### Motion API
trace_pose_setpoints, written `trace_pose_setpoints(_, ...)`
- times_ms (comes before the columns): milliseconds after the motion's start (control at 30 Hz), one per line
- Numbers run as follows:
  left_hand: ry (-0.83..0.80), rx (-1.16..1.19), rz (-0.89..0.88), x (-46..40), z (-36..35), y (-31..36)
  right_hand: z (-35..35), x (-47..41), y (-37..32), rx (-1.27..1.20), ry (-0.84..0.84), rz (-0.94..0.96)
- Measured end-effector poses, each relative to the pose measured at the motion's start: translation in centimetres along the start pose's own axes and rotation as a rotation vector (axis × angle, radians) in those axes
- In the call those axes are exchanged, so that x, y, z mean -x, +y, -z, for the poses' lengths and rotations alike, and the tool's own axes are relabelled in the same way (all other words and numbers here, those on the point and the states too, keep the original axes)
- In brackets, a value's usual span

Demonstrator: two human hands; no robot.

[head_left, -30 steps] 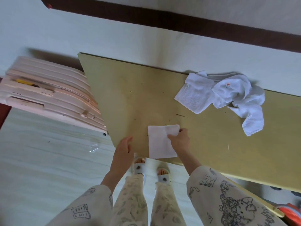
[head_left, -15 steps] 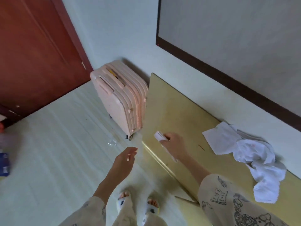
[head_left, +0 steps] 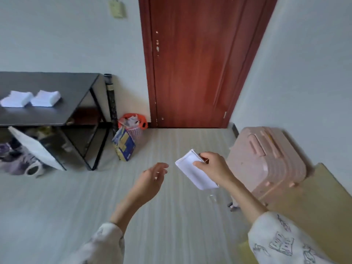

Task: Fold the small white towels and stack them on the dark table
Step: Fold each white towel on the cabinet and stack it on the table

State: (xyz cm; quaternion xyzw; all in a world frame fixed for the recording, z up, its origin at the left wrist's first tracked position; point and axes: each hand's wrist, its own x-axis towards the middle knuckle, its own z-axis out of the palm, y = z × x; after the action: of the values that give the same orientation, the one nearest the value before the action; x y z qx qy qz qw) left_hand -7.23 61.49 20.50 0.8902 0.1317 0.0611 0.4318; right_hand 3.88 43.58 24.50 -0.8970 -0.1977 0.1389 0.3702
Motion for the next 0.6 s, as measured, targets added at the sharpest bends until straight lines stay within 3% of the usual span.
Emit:
trace_pose_setpoints(267, 0.244, -0.050, 0.206, 5.4, 20.2, -14.8, -15.9, -5.7, -17.7, -0.103, -0.196, 0.193)
trace_pose_setpoints(467, 0.401, -0.028, 0.333, 6.1, 29.6, -23.9, -26.7, -11.3, -27.8, -0.081, -0.332, 0.322)
trace_pose_setpoints(600, 0.408, 0.009, 0.406, 4.5, 34.2, -28.6, -32.2, -16.3, -32.3, -0.067, -0.407, 0.368)
